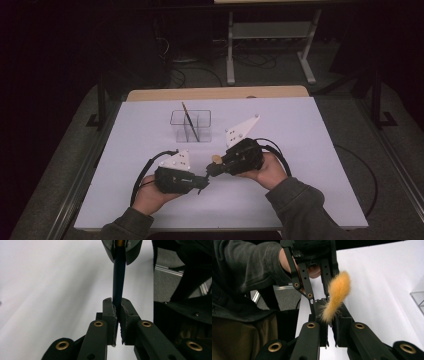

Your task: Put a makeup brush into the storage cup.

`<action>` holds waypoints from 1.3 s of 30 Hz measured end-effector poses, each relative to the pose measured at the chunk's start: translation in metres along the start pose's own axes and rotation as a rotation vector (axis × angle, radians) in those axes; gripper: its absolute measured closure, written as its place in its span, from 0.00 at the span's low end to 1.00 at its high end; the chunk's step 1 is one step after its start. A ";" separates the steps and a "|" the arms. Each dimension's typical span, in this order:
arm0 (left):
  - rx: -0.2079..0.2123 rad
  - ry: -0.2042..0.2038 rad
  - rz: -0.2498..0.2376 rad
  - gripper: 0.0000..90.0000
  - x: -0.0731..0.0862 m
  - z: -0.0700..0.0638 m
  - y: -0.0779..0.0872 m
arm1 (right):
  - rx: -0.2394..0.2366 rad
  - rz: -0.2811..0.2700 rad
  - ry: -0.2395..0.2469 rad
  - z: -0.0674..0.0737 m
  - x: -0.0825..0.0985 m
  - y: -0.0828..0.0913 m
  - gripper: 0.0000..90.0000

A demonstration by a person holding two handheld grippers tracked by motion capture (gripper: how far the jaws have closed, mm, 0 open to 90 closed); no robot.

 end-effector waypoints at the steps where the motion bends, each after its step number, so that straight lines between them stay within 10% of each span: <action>1: -0.011 0.012 0.005 0.84 0.001 0.000 -0.002 | 0.001 0.009 0.009 0.000 0.000 -0.001 0.92; 9: -0.001 0.001 0.017 0.90 0.003 -0.007 -0.007 | 0.009 0.124 0.049 0.005 -0.004 0.001 0.92; 26: -0.022 0.040 -0.028 0.94 0.002 -0.003 -0.007 | 0.041 -0.045 0.045 0.005 -0.005 -0.005 0.91; 39: -0.077 0.042 -0.016 0.77 0.010 0.003 0.001 | 0.049 0.072 0.010 -0.006 -0.003 -0.005 0.92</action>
Point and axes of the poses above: each handheld gripper's, and its own axes: y roughly backward along the jaws, x roughly out of its underside, z roughly to its left, the point moved 8 cm from there along -y, roughly forward along the jaws, and after that the axes turned 3 degrees about -x, right-handed, at the moved point
